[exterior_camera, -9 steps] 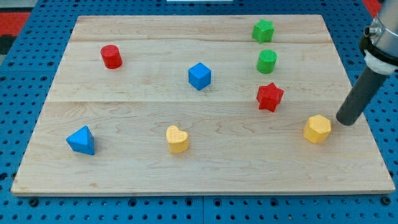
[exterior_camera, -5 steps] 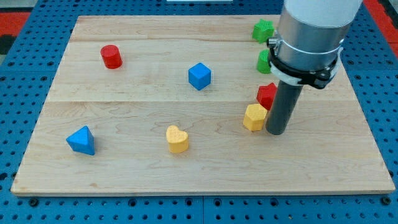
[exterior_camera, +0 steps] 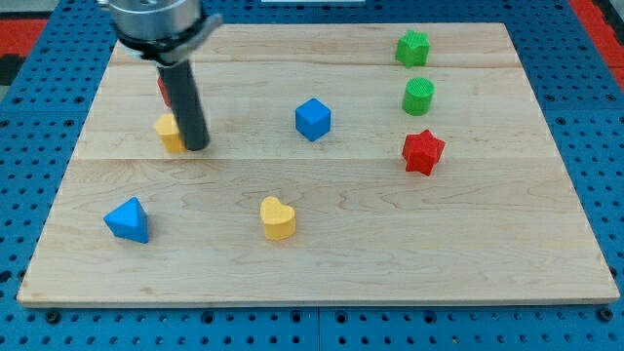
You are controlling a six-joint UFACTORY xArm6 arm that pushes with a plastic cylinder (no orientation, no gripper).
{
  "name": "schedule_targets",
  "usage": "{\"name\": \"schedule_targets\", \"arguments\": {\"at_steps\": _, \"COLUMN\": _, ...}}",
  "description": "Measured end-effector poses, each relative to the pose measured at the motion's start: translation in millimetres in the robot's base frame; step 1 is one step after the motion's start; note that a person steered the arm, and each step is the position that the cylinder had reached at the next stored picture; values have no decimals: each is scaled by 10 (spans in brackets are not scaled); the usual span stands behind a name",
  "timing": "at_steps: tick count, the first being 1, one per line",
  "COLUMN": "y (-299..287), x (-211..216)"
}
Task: Place yellow hexagon and blue cube in a straight line
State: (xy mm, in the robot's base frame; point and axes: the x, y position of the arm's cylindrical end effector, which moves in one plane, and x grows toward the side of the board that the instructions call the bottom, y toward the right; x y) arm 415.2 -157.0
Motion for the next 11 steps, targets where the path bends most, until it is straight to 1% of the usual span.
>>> {"name": "schedule_targets", "arguments": {"at_steps": 1, "y": 123, "x": 342}}
{"name": "schedule_targets", "arguments": {"at_steps": 2, "y": -689, "x": 587}}
{"name": "schedule_targets", "arguments": {"at_steps": 3, "y": -1101, "x": 37}}
{"name": "schedule_targets", "arguments": {"at_steps": 4, "y": -552, "x": -179}}
{"name": "schedule_targets", "arguments": {"at_steps": 5, "y": 212, "x": -170}}
{"name": "schedule_targets", "arguments": {"at_steps": 6, "y": 605, "x": -109}}
{"name": "schedule_targets", "arguments": {"at_steps": 7, "y": 877, "x": -106}}
{"name": "schedule_targets", "arguments": {"at_steps": 8, "y": 671, "x": 29}}
{"name": "schedule_targets", "arguments": {"at_steps": 9, "y": 979, "x": 519}}
{"name": "schedule_targets", "arguments": {"at_steps": 10, "y": 1462, "x": 408}}
{"name": "schedule_targets", "arguments": {"at_steps": 11, "y": 1539, "x": 44}}
